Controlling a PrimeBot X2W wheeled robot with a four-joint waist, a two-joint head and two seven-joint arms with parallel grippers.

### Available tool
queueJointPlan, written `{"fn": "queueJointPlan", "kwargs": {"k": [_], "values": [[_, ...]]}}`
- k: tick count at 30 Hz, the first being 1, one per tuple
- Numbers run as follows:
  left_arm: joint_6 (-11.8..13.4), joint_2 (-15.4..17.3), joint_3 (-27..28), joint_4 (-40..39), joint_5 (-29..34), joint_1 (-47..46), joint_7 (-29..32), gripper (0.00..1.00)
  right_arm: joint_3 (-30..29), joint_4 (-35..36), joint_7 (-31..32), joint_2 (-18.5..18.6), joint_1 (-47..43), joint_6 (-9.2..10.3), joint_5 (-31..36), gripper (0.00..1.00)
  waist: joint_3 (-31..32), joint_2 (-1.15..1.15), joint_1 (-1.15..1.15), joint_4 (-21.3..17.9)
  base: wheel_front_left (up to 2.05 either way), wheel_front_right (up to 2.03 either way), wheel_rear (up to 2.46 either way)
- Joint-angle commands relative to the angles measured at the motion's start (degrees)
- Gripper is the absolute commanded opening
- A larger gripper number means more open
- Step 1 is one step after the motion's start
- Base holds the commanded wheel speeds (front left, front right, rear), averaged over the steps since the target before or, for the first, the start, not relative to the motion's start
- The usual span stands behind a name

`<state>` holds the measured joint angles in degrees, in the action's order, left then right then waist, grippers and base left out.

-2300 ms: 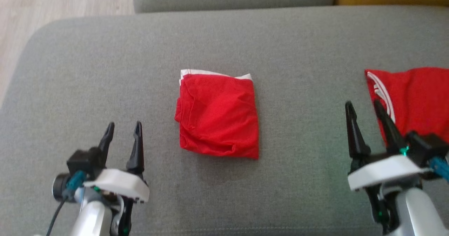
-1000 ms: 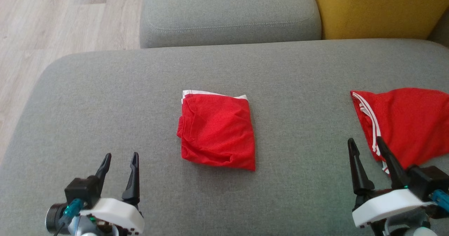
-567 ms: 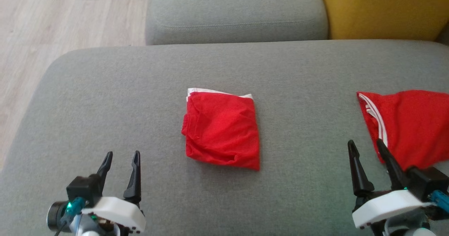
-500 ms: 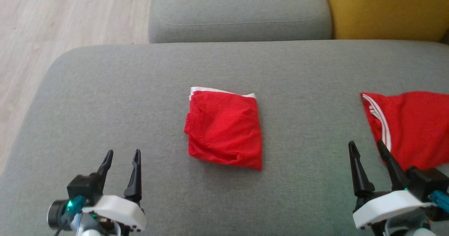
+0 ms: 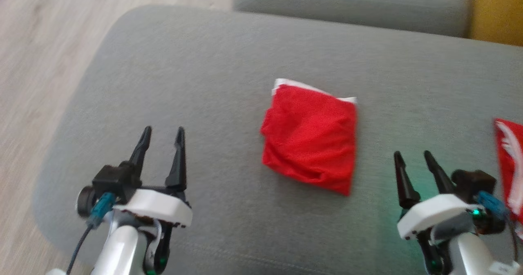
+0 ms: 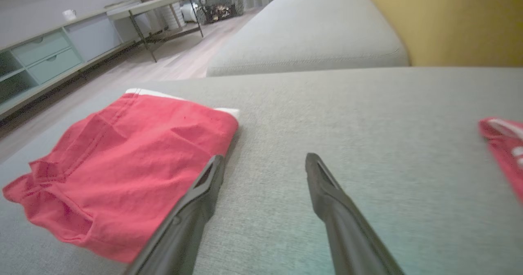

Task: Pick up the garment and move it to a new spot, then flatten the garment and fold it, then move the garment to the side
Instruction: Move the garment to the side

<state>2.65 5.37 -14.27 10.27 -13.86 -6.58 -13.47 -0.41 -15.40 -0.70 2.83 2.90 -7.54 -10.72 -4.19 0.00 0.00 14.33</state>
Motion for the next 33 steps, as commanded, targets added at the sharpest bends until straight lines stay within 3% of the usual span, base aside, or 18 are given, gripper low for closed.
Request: {"fn": "queueJointPlan", "kwargs": {"k": [1,7,13,14,15,16,17,18,24,33], "values": [[-0.18,0.0,1.44,-1.35,-0.24,-3.43,-0.82,1.0,2.09,-0.78,-0.61,0.82,3.34,0.05,-0.45,1.0,-3.13,0.0,0.0,4.31,0.0,0.0,0.0],[-0.32,-1.17,0.6,-0.51,-0.27,-5.15,-1.44,1.0,3.77,-11.97,-0.06,0.71,8.09,0.05,-1.19,1.0,-4.51,0.0,0.0,8.18,0.0,0.0,0.0],[-0.48,-1.53,1.08,-1.14,0.32,-5.22,-1.5,1.0,5.27,-18.92,0.17,0.5,10.49,0.05,-2.47,1.0,-4.55,0.0,0.0,9.03,0.0,0.0,0.0],[-0.61,-1.6,1.46,-1.36,0.61,-5.1,-1.51,1.0,5.81,-21.47,1.3,0.43,11.19,0.05,-3.24,0.87,-4.54,0.0,0.0,8.98,0.0,0.0,0.0],[-0.65,-1.64,1.63,-1.47,0.78,-5.03,-1.51,1.0,6.19,-22.3,1.39,0.4,11.61,0.05,-3.58,0.41,-4.49,0.0,0.0,8.89,0.0,0.0,0.0],[-0.65,-1.64,1.63,-1.47,0.78,-5.03,-1.51,1.0,6.19,-22.3,1.39,0.4,11.61,0.05,-3.58,0.41,-4.49,0.0,0.0,8.89,0.0,0.0,0.0],[-0.66,-1.67,1.83,-1.57,0.97,-4.95,-1.51,1.0,6.59,-23.1,1.58,0.37,11.96,0.05,-4.06,0.11,-4.43,0.0,0.0,8.7,0.0,0.0,0.0],[-0.66,-1.7,2.0,-1.69,1.19,-4.88,-1.51,1.0,7.02,-23.74,1.73,0.34,12.3,0.05,-4.46,0.0,-4.42,0.0,0.0,8.41,0.0,0.0,0.0],[-1.06,-1.72,2.92,-2.07,2.2,-4.53,-1.52,1.0,9.34,-24.01,0.01,0.54,14.15,0.05,-5.25,0.0,-4.31,0.0,0.0,5.1,0.0,0.0,0.0],[-1.86,-1.3,4.24,-2.68,3.23,-3.72,-1.52,1.0,12.23,-18.08,-0.28,3.68,13.4,0.05,-4.33,0.0,-3.47,0.0,0.0,-5.6,0.0,0.0,0.0]]}}
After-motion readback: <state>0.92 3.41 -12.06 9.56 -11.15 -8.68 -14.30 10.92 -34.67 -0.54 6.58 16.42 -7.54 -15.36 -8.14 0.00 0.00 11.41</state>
